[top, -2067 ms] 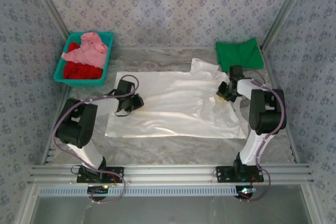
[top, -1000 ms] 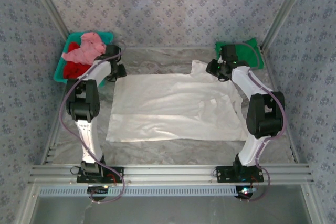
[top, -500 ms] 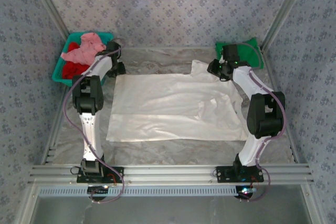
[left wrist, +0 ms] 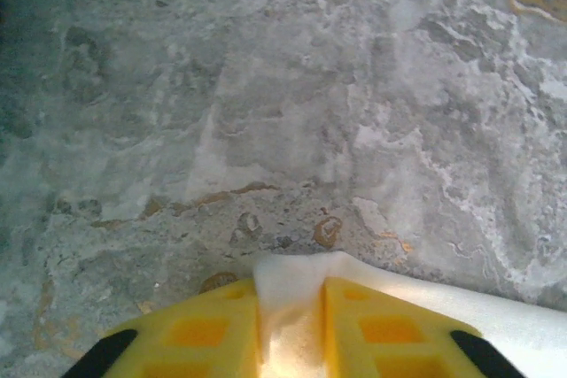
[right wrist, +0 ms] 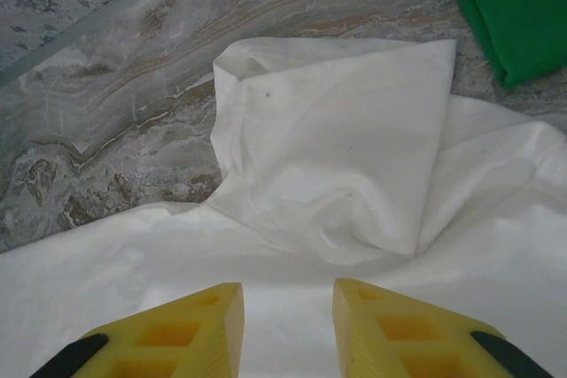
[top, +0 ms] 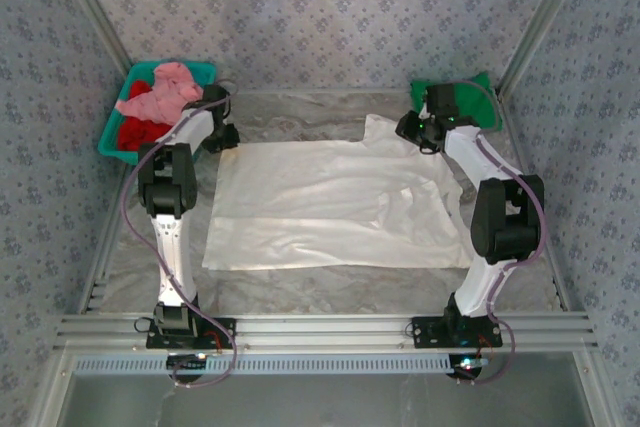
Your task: Fold and stack the t-shirts
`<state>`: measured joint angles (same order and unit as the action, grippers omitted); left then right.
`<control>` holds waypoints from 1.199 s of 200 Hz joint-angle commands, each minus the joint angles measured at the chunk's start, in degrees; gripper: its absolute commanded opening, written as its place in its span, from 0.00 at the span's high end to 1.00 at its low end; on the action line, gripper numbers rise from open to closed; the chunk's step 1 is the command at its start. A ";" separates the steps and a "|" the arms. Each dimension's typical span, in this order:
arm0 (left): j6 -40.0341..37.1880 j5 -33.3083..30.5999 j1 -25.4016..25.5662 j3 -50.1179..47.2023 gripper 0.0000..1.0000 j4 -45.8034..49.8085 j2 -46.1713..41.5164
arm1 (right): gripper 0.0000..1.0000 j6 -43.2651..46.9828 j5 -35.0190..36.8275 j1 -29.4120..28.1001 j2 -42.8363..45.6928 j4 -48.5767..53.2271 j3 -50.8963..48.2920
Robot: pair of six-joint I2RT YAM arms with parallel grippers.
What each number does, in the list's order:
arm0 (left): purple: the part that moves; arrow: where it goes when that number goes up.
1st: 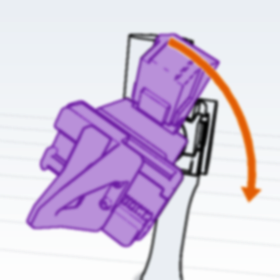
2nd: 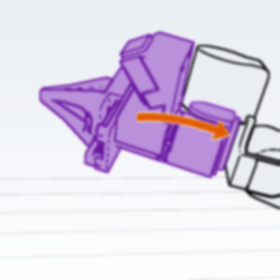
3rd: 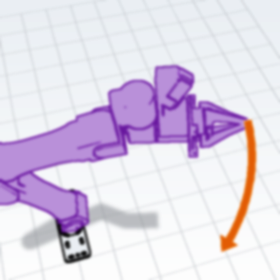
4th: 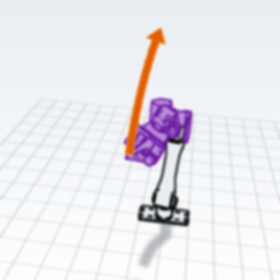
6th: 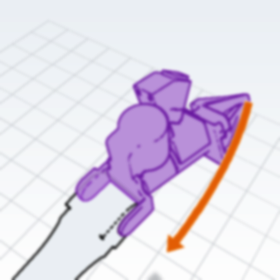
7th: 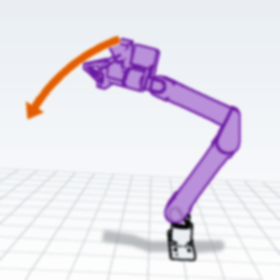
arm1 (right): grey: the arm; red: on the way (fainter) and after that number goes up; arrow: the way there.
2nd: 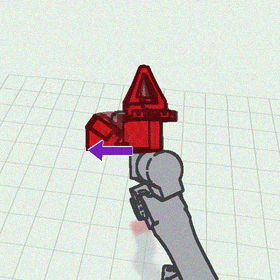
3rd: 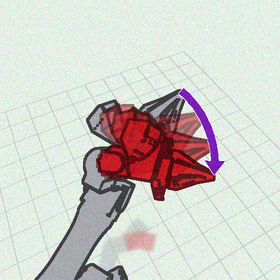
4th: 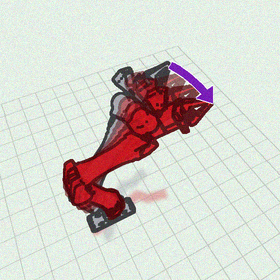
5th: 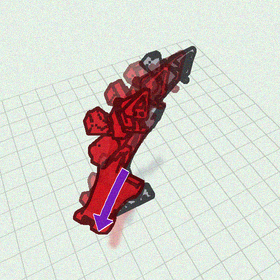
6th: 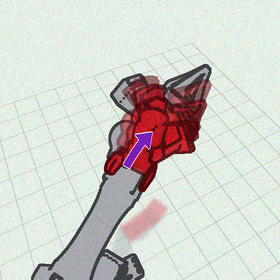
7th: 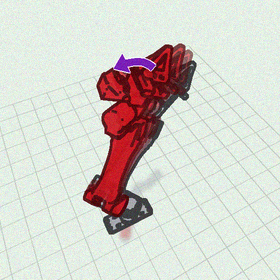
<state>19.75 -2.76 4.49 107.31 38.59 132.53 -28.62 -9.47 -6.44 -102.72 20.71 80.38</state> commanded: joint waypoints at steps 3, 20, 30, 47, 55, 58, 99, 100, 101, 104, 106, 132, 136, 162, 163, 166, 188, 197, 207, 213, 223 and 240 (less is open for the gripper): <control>0.16 0.23 -0.50 0.42 0.84 1.93 -0.03 | 0.65 0.36 -0.81 0.46 1.65 -0.46 -0.46; 0.16 0.38 -0.46 0.80 0.88 1.50 -0.54 | 0.65 0.73 -0.30 0.81 0.58 -0.93 0.22; 0.18 0.45 -0.38 1.26 0.91 1.66 -0.84 | 0.65 1.22 -0.11 0.98 -1.17 -0.65 1.81; 0.05 0.20 -0.19 1.42 1.00 1.39 -1.67 | 0.65 3.84 -0.63 1.17 -6.11 1.83 7.71; -0.06 0.03 0.04 0.96 1.00 0.93 -2.45 | 0.65 5.37 -0.73 0.92 -9.04 3.20 11.26; -0.11 -0.08 0.10 0.71 1.00 0.74 -2.77 | 0.64 5.84 -0.72 0.84 -10.25 3.92 12.95; -0.15 -0.47 1.68 -8.33 1.00 -6.85 -10.47 | 0.62 10.46 0.97 1.06 -26.63 16.87 34.22; -0.10 -0.48 1.71 -8.69 1.00 -7.03 -10.68 | 0.62 10.45 1.13 1.07 -26.77 16.98 34.53; -0.08 -0.48 1.82 -9.00 1.00 -7.30 -10.92 | 0.62 10.48 1.26 1.12 -27.11 17.03 34.87; -0.04 -0.66 1.99 -9.91 1.00 -7.98 -11.63 | 0.62 10.45 1.56 1.16 -27.92 17.31 35.78; 0.01 -0.68 2.16 -10.47 1.00 -8.48 -12.06 | 0.61 10.48 1.72 1.23 -28.45 17.56 36.38; -0.01 -1.27 3.80 -18.85 1.00 -15.11 -18.07 | 0.59 8.87 4.63 2.62 -33.94 23.16 44.32; -0.06 -1.33 4.06 -19.93 1.00 -16.01 -18.86 | 0.55 8.27 4.60 3.01 -34.31 23.12 44.42; -0.74 -1.62 5.38 -24.97 1.00 -19.54 -22.44 | 0.50 5.61 1.20 5.38 -37.01 23.04 45.96; -0.80 -1.63 5.41 -25.09 1.00 -19.62 -22.55 | 0.50 5.51 1.16 5.51 -37.15 23.10 46.07; -0.92 -1.62 5.56 -25.61 1.00 -19.94 -22.84 | 0.50 5.29 1.14 5.66 -37.49 23.33 46.47; -2.10 -1.68 6.29 -28.59 1.00 -22.13 -24.71 | 0.50 5.10 0.54 6.39 -40.35 25.24 49.30; -2.47 -2.08 6.41 -29.24 1.00 -22.46 -25.11 | 0.50 4.83 0.24 6.57 -41.29 25.64 50.07; -2.53 -2.39 6.43 -29.90 1.00 -22.76 -25.43 | 0.51 4.16 0.14 6.77 -42.07 25.78 50.46; -2.64 -2.53 6.46 -30.10 1.00 -22.72 -25.53 | 0.51 3.81 0.15 6.83 -42.31 25.17 50.39; -2.76 -2.66 6.44 -30.26 1.00 -22.62 -25.66 | 0.51 3.35 0.07 6.87 -42.89 24.67 50.63; -2.76 -3.00 6.44 -30.04 1.00 -21.90 -25.84 | 0.52 2.79 -0.42 6.81 -44.23 24.91 52.12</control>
<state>18.20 -4.43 10.90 77.38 17.78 109.30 -23.88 -8.40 0.91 -144.44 43.42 129.29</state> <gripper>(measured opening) 0.042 0.489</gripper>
